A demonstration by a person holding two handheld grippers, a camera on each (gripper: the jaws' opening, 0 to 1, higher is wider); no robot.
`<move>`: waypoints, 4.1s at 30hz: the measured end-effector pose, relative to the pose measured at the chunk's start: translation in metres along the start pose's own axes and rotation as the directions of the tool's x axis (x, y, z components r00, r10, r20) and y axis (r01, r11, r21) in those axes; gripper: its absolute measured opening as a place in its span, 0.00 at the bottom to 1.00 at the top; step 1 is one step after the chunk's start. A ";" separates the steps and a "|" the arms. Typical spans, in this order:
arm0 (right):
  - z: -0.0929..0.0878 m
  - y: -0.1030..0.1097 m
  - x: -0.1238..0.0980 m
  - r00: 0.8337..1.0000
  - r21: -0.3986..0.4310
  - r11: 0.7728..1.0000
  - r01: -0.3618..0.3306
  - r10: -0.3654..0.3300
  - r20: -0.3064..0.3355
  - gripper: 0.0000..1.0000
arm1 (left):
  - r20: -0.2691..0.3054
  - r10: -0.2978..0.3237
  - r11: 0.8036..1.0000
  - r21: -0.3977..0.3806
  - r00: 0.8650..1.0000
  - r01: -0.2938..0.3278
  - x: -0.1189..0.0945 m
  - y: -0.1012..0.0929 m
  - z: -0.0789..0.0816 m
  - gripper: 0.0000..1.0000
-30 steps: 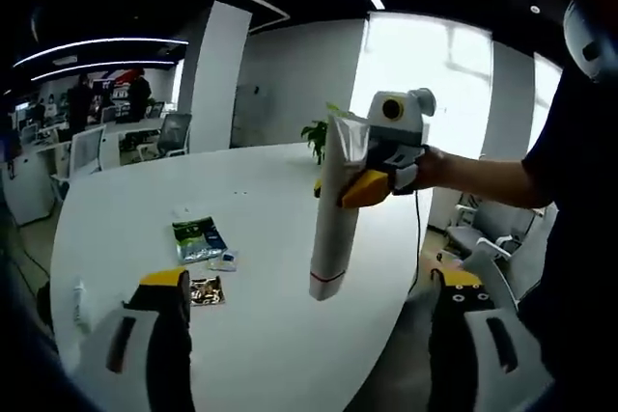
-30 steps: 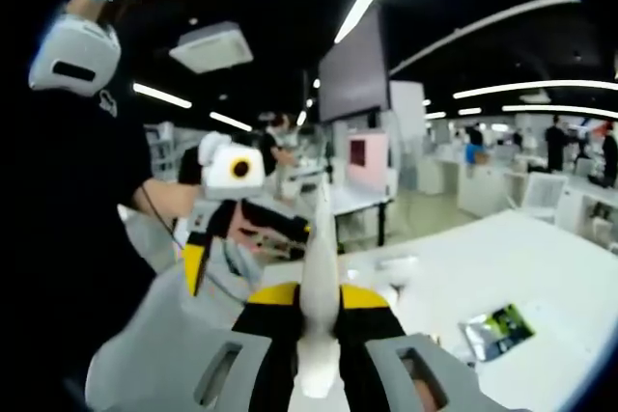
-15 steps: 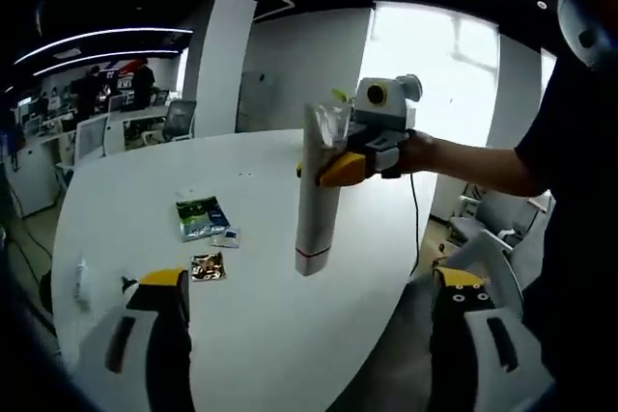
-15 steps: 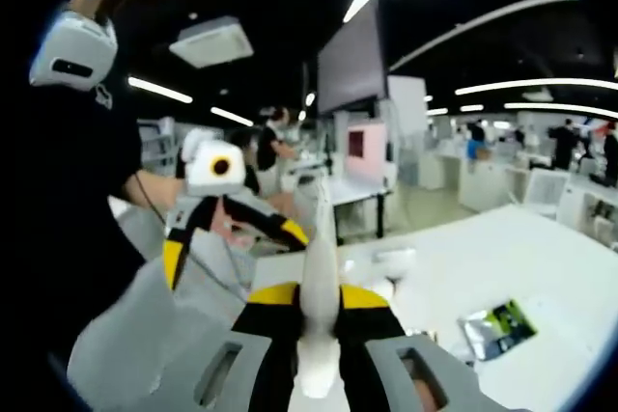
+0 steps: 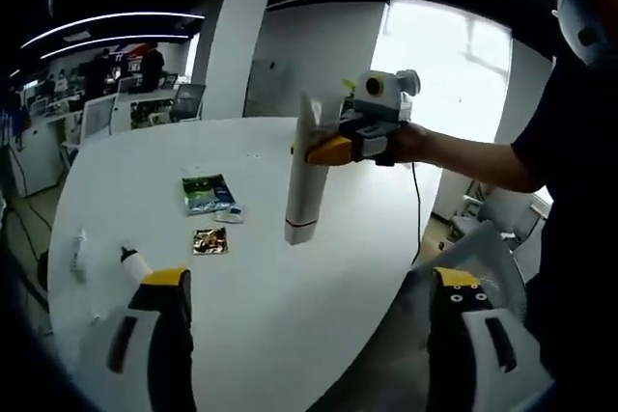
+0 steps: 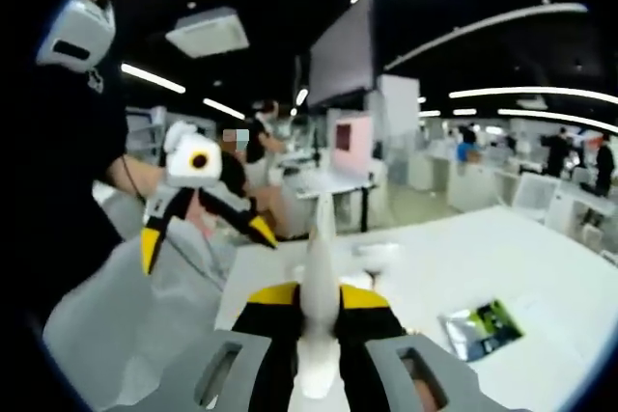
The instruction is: Arrange the skincare products in the storage area until every visible bottle or jar stands upright without overlapping.
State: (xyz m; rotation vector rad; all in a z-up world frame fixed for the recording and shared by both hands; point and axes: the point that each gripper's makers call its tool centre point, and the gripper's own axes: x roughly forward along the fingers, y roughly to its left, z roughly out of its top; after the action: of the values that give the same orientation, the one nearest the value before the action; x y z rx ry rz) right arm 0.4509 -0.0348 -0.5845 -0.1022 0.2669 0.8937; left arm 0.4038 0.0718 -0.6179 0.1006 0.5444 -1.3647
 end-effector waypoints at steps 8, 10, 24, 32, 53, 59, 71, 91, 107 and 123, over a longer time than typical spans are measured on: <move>-0.017 -0.016 -0.001 0.999 -0.027 0.999 0.023 -0.023 -0.028 0.06 | 0.002 0.016 1.000 -0.011 1.000 -0.016 0.005 0.009 0.000 0.95; -0.020 -0.020 -0.001 0.999 -0.032 0.999 0.029 -0.030 -0.029 0.06 | 0.013 0.028 0.999 -0.022 1.000 -0.027 0.005 0.012 0.001 0.95; -0.044 -0.045 0.003 0.998 -0.037 0.999 0.037 -0.039 -0.045 0.06 | -0.005 0.056 0.997 -0.050 0.998 -0.056 0.013 0.024 -0.004 0.94; -0.053 -0.058 0.007 0.999 -0.037 0.999 0.033 -0.034 -0.032 0.06 | -0.024 0.059 0.997 -0.047 0.998 -0.060 0.024 0.032 -0.005 0.93; -0.070 -0.085 0.023 1.000 -0.068 0.997 0.024 -0.024 -0.003 0.07 | -0.023 0.060 0.992 -0.109 0.998 -0.062 0.047 0.050 -0.004 0.89; -0.079 -0.090 0.027 1.000 -0.080 0.997 0.017 -0.018 -0.020 0.07 | -0.028 0.057 0.991 -0.116 0.998 -0.060 0.050 0.053 -0.003 0.90; -0.077 -0.093 0.025 1.000 -0.096 0.995 0.002 0.000 0.018 0.08 | -0.041 0.059 0.990 -0.123 0.997 -0.064 0.056 0.059 -0.006 0.89; -0.068 -0.094 0.021 0.999 -0.064 0.998 0.006 -0.003 0.047 0.11 | -0.044 0.050 0.990 -0.131 0.998 -0.056 0.061 0.061 -0.007 0.88; -0.080 -0.096 0.012 0.997 -0.008 0.997 0.072 -0.072 -0.006 0.23 | -0.030 0.059 0.990 -0.124 0.998 -0.063 0.054 0.058 0.000 0.89; -0.081 -0.087 -0.019 0.979 0.066 0.978 0.199 -0.195 -0.059 0.36 | -0.034 0.102 0.989 -0.107 0.994 -0.105 0.034 0.055 0.006 0.92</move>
State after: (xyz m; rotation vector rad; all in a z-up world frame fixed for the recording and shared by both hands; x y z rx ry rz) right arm 0.4921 -0.1198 -0.6590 -0.0841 0.3312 0.6840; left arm 0.4614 0.0510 -0.6410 0.0589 0.6284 -1.2317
